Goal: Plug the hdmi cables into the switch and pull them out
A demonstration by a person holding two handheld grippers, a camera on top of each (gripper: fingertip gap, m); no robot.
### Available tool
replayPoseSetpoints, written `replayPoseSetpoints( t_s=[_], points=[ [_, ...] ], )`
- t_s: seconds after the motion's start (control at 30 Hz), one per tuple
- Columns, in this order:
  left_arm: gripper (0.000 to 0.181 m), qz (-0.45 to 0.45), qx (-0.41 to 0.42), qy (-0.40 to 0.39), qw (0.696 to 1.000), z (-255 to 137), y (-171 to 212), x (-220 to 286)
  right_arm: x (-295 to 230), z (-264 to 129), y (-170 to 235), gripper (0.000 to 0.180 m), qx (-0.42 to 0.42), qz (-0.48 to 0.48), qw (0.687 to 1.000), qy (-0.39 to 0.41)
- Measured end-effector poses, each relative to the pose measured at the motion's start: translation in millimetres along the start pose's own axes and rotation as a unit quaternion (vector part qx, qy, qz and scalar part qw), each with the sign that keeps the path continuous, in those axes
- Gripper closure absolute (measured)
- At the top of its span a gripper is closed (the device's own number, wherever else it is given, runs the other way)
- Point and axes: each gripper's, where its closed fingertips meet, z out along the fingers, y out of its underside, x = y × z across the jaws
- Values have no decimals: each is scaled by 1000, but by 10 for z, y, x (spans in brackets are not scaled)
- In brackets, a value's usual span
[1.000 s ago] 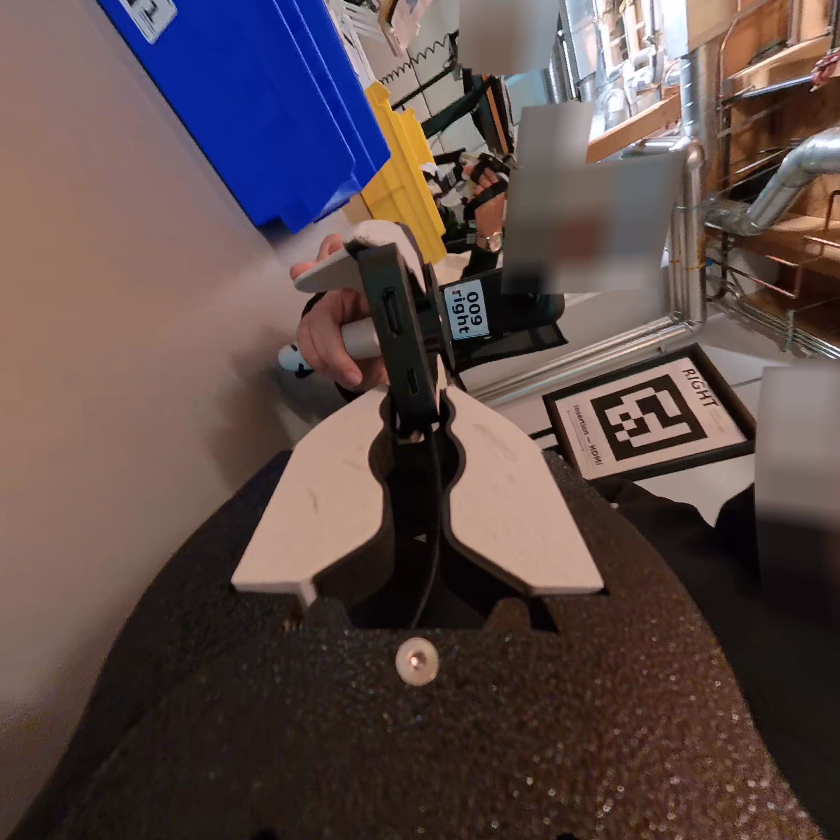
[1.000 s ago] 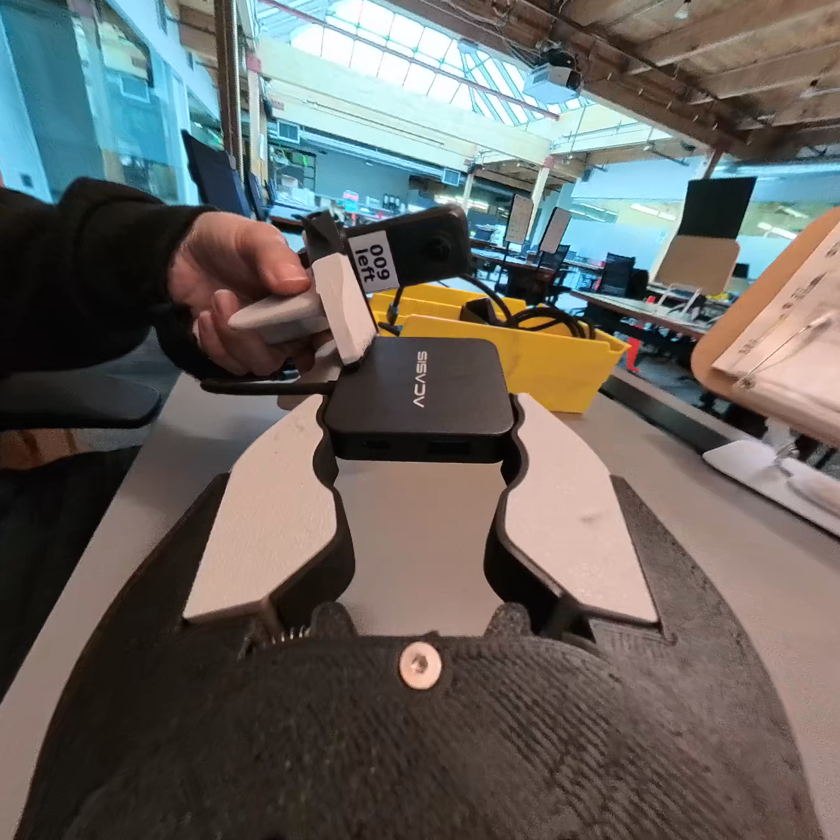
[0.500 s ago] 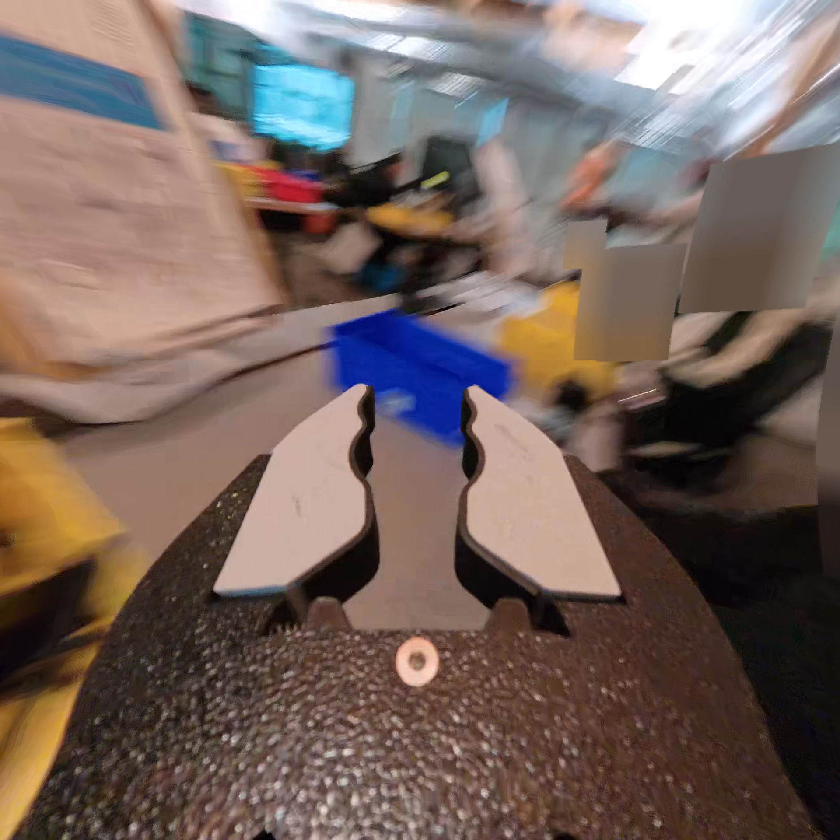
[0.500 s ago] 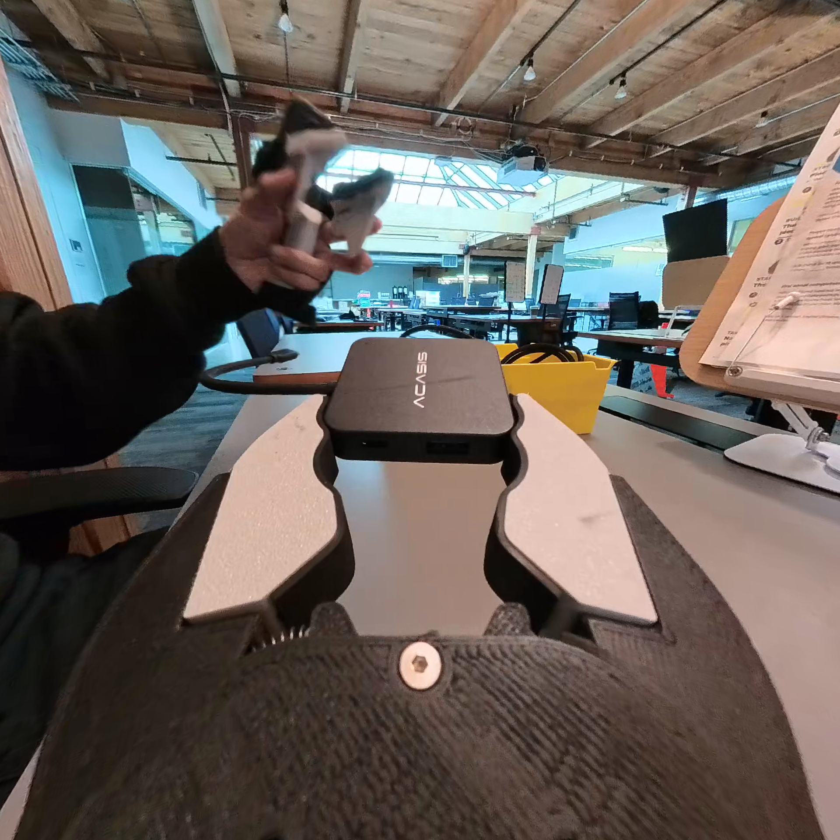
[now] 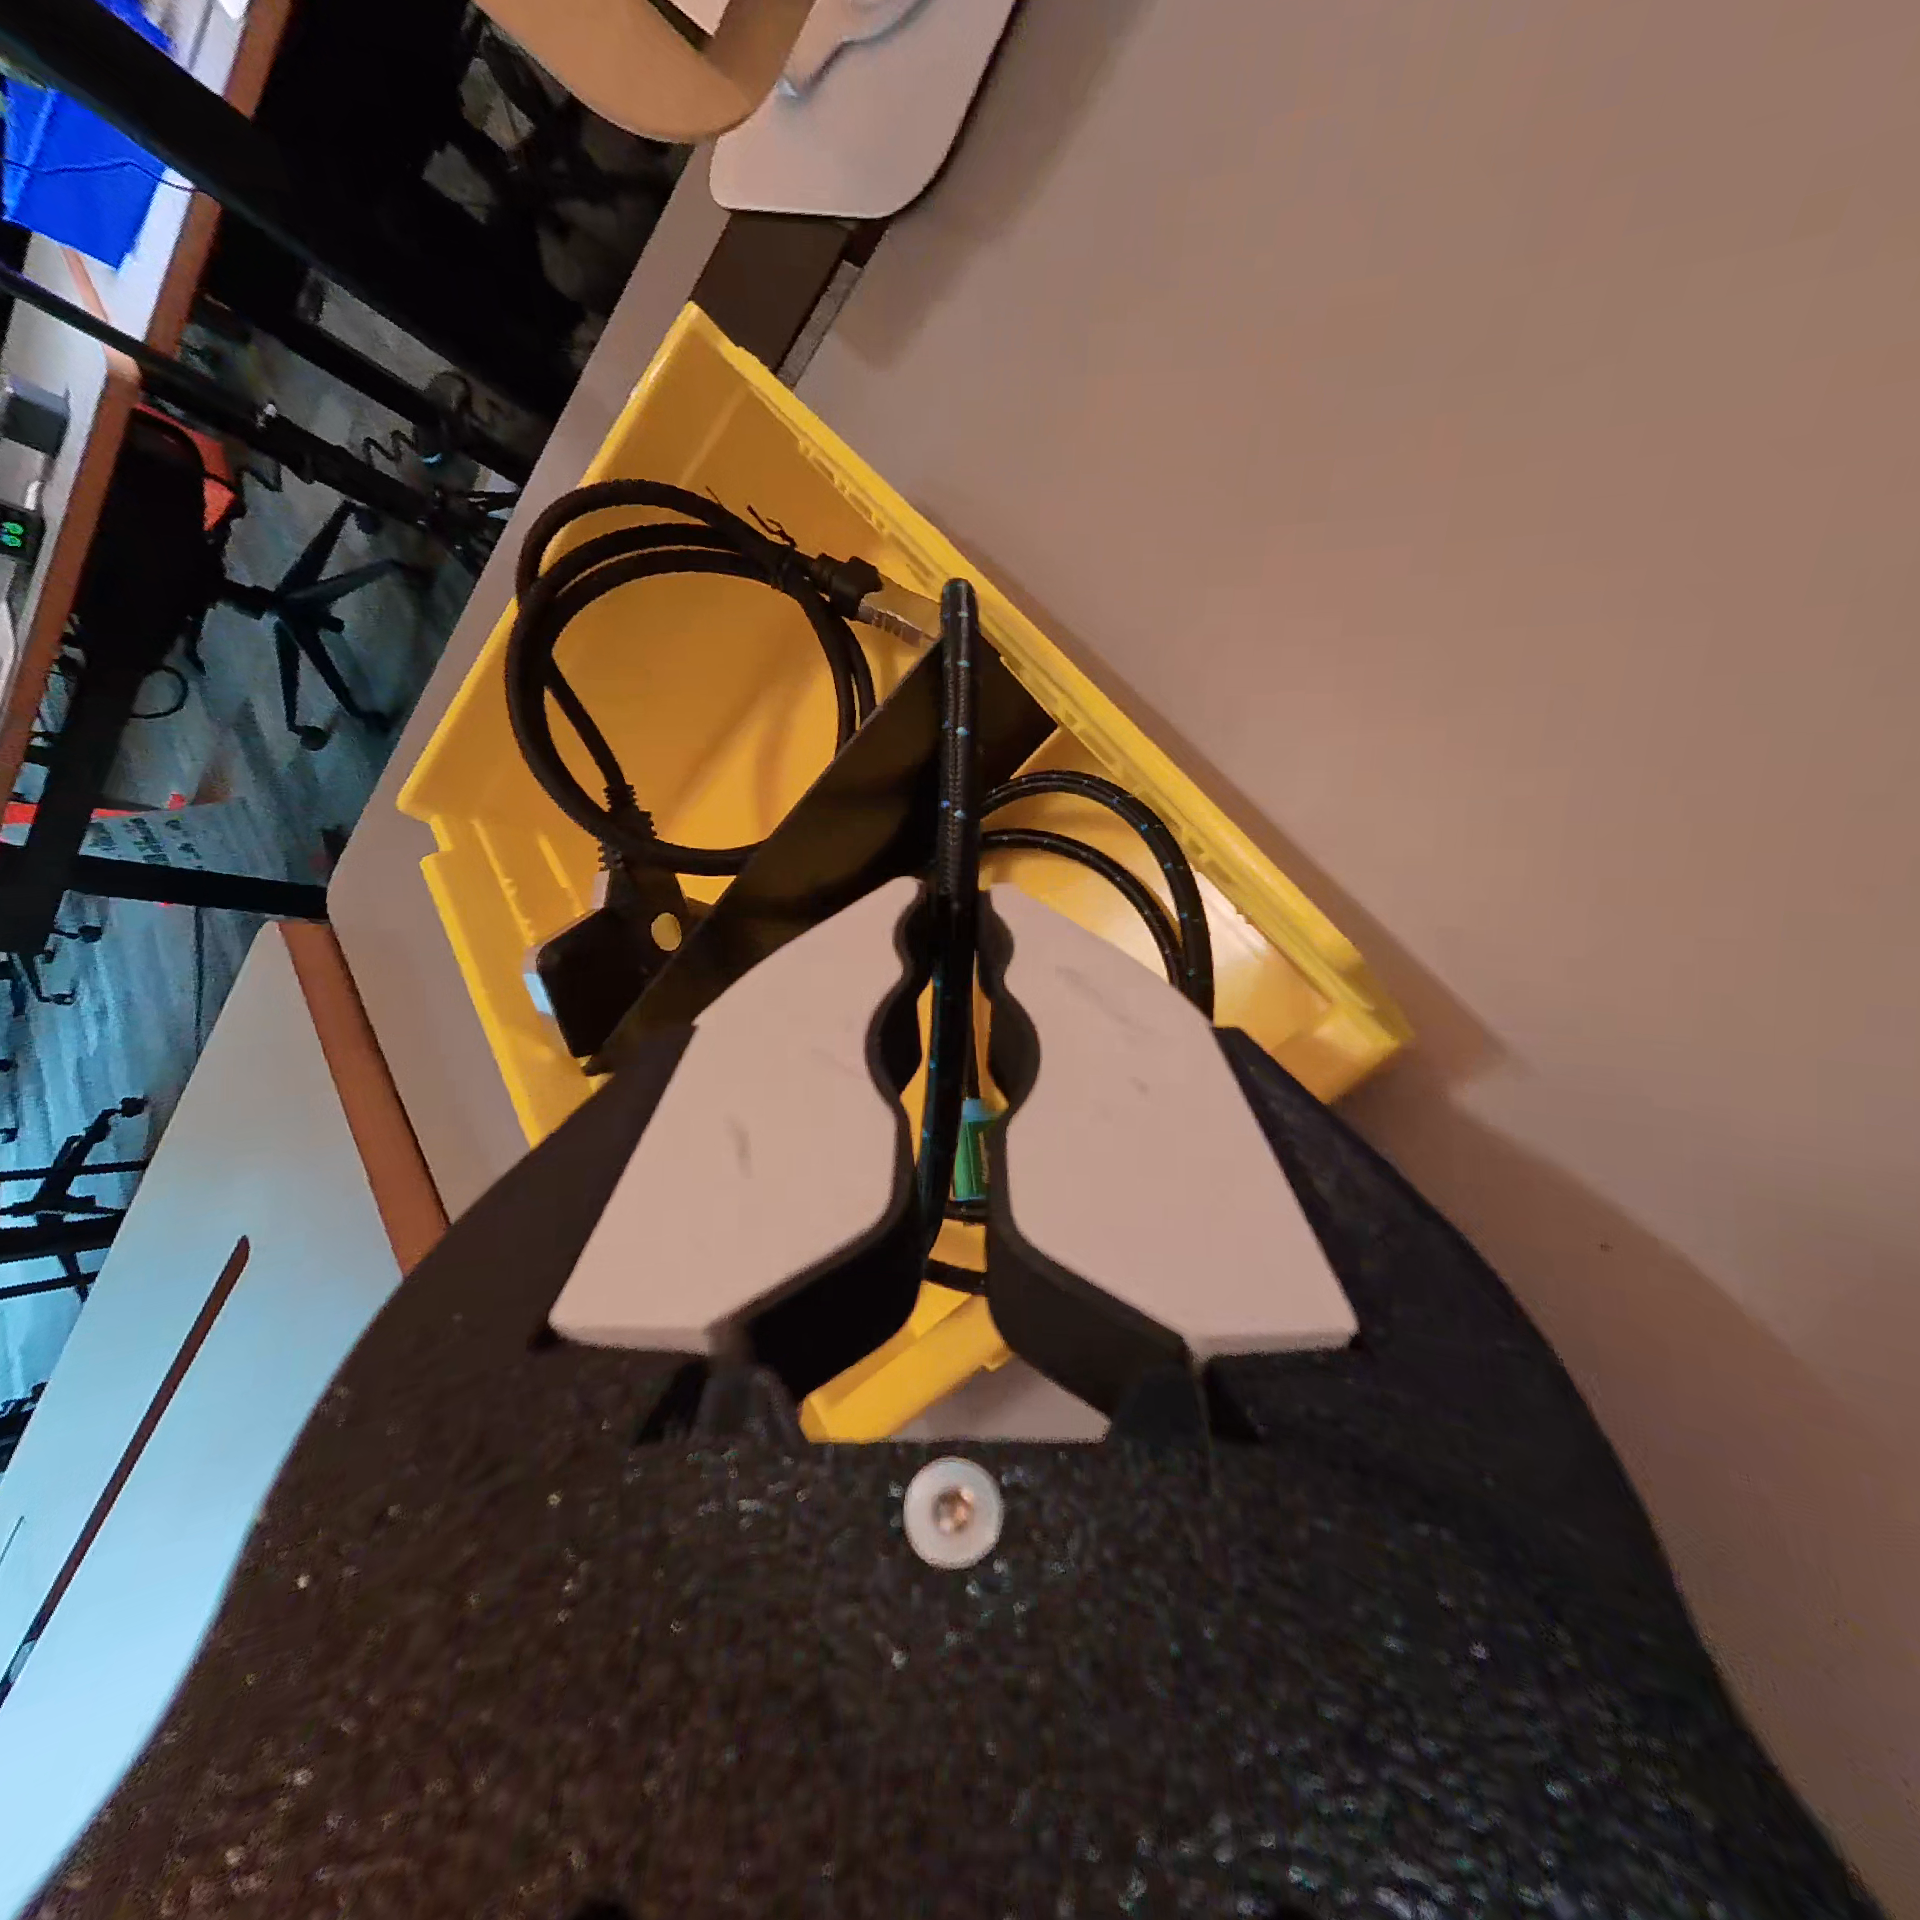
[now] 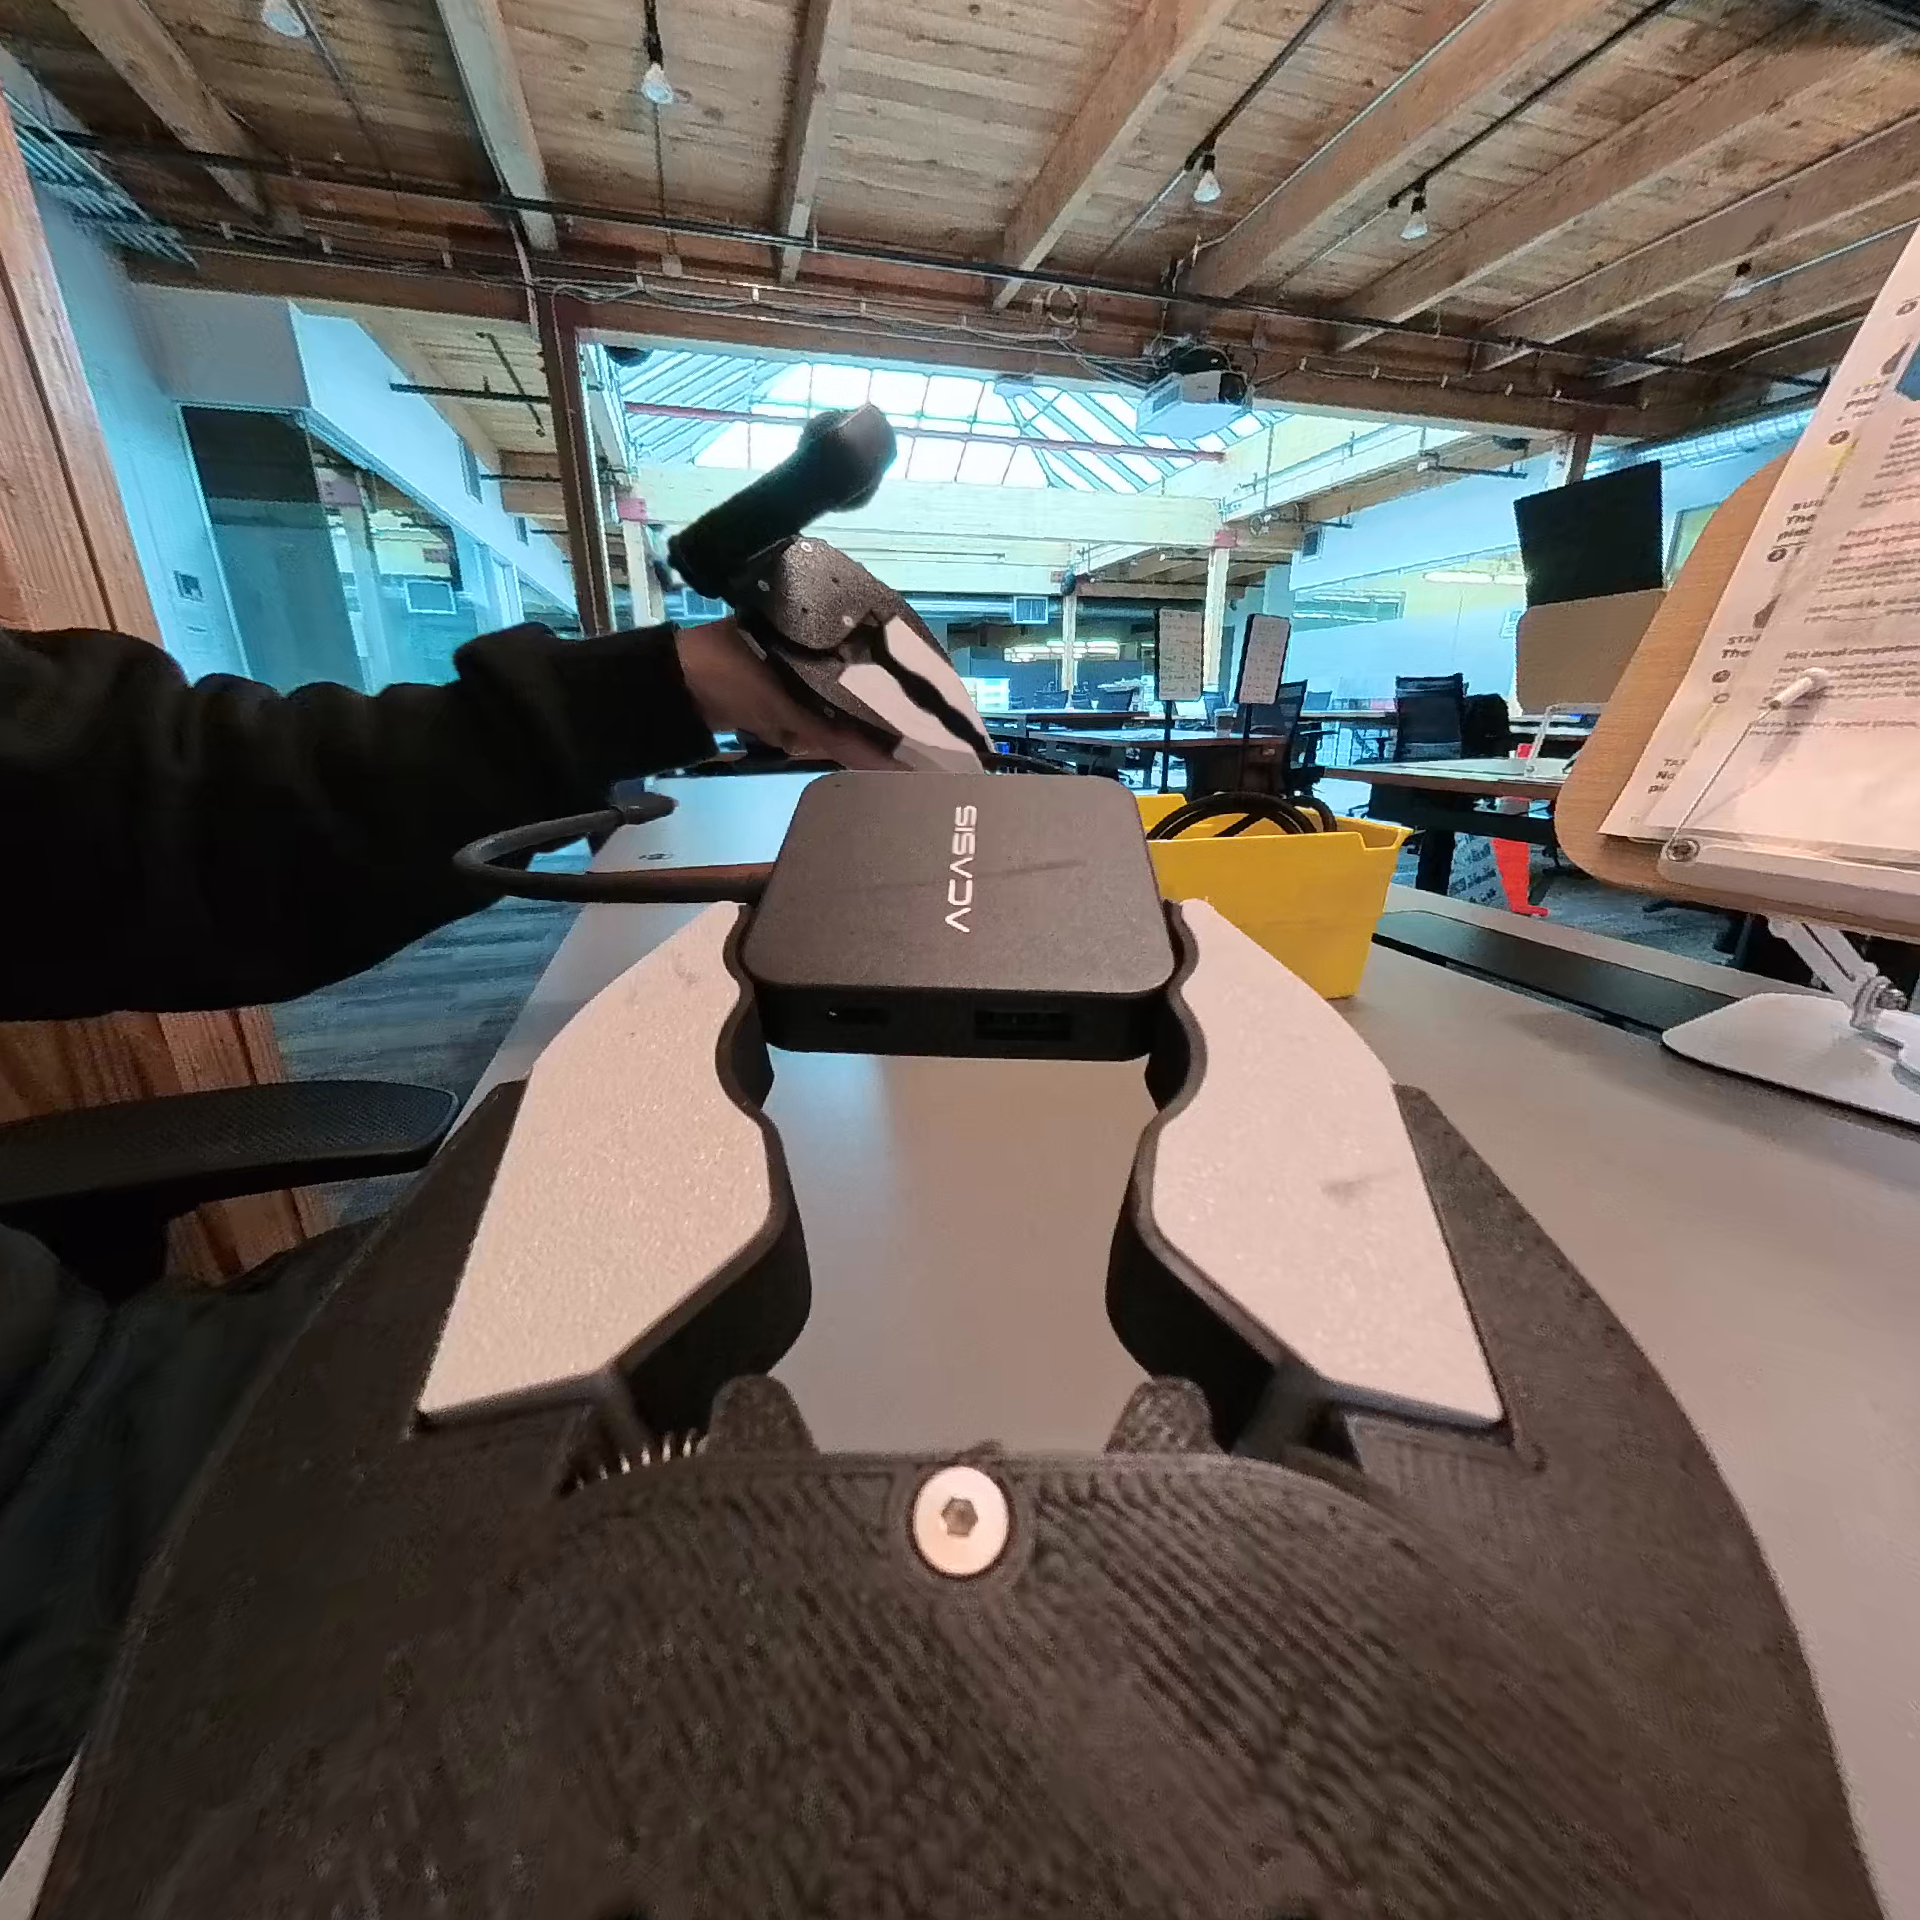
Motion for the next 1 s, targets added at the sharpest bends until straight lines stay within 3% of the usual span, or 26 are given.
replayPoseSetpoints(
  t_s=[0.27,0.53,0.67,0.8,1.0],
  points=[
    [175,8,21,-66,998,-222,-125,-310,-2,-8,-9,107,3,2,1000,1],
    [174,-52,153,-160,974,-770,-651,-793,-21,-7,-9,107,5,4,1000,-4],
    [175,-129,241,-109,956,-1056,-988,-732,-36,-10,-17,107,8,9,1000,-9],
    [174,-212,319,-5,924,-1241,-1324,-424,-59,-18,-41,107,14,4,1000,-16],
    [174,-292,374,137,870,-1129,-1652,233,-60,-90,-173,107,54,20,998,-26]
  ],
)
